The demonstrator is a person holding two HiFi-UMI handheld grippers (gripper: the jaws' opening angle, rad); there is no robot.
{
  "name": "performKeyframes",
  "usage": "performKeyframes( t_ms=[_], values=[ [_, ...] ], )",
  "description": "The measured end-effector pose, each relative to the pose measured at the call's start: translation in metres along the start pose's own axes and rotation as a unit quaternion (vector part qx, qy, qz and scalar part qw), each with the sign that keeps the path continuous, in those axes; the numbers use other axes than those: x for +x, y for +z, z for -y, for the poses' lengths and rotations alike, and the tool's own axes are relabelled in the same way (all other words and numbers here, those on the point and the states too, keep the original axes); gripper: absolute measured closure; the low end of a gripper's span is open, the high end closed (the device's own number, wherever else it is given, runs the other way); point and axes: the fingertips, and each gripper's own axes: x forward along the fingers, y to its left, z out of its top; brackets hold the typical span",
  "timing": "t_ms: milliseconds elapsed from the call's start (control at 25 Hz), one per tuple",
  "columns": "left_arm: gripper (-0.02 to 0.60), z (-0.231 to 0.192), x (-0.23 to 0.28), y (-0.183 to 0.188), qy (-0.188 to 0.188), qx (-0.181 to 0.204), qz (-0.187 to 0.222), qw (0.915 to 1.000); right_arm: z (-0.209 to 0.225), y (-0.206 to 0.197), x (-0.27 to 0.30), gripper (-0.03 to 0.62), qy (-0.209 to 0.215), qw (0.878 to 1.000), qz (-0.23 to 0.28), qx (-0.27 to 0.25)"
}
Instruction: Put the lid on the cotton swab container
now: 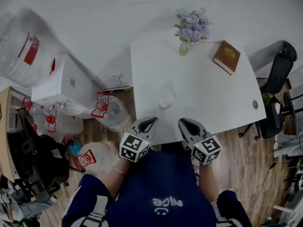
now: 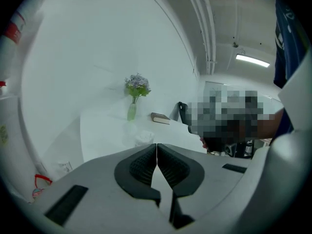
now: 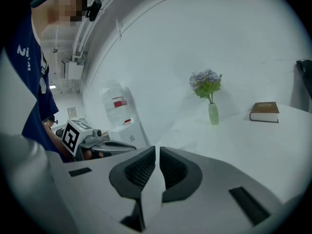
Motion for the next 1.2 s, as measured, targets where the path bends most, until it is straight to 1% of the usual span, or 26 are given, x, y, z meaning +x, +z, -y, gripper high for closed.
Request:
performKeyframes(
  t_ms=[120,320,360,440,640,720,800,880,960,1120,1200],
  values=[
    [0.56,-0.006,0.007,0.004,0.012,0.001,-0.002,0.9999,0.016,0.018,0.01,0.537,0.011,1.0,0.004,-0.009],
    [0.55,-0.018,0.017,0.003,0.031,-0.018,-0.011,0.9993,0.035,0.034,0.03,0.537,0.036,0.999,-0.005,-0.018],
    [0.528,-0.019,0.019,0.002,0.034,-0.018,-0.014,0.9992,0.037,0.035,0.034,0.537,0.042,0.999,-0.009,-0.02],
    [0.456,-0.021,0.024,-0.001,0.039,-0.018,-0.023,0.9988,0.042,0.039,0.041,0.537,0.056,0.998,-0.015,-0.026],
    [0.351,-0.031,0.041,-0.009,0.051,-0.02,-0.039,0.9977,0.053,0.051,0.059,0.537,0.088,0.994,-0.029,-0.053],
    [0.336,-0.034,0.05,-0.01,0.045,-0.022,-0.047,0.9976,0.06,0.059,0.066,0.537,0.097,0.993,-0.032,-0.06],
    [0.334,-0.033,0.06,-0.009,0.028,-0.023,-0.057,0.9977,0.066,0.067,0.073,0.537,0.102,0.992,-0.034,-0.064],
    [0.333,-0.034,0.069,-0.006,0.019,-0.015,-0.06,0.9979,0.071,0.075,0.08,0.537,0.111,0.991,-0.039,-0.066],
    [0.333,-0.038,0.078,-0.007,0.017,0.003,-0.063,0.9979,0.074,0.082,0.087,0.537,0.121,0.989,-0.047,-0.071],
    [0.328,-0.04,0.096,-0.015,0.01,0.048,-0.094,0.9944,0.078,0.087,0.101,0.537,0.14,0.984,-0.077,-0.082],
    [0.328,-0.041,0.102,-0.018,0.009,0.056,-0.101,0.9932,0.08,0.087,0.108,0.537,0.146,0.981,-0.09,-0.086]
  ],
)
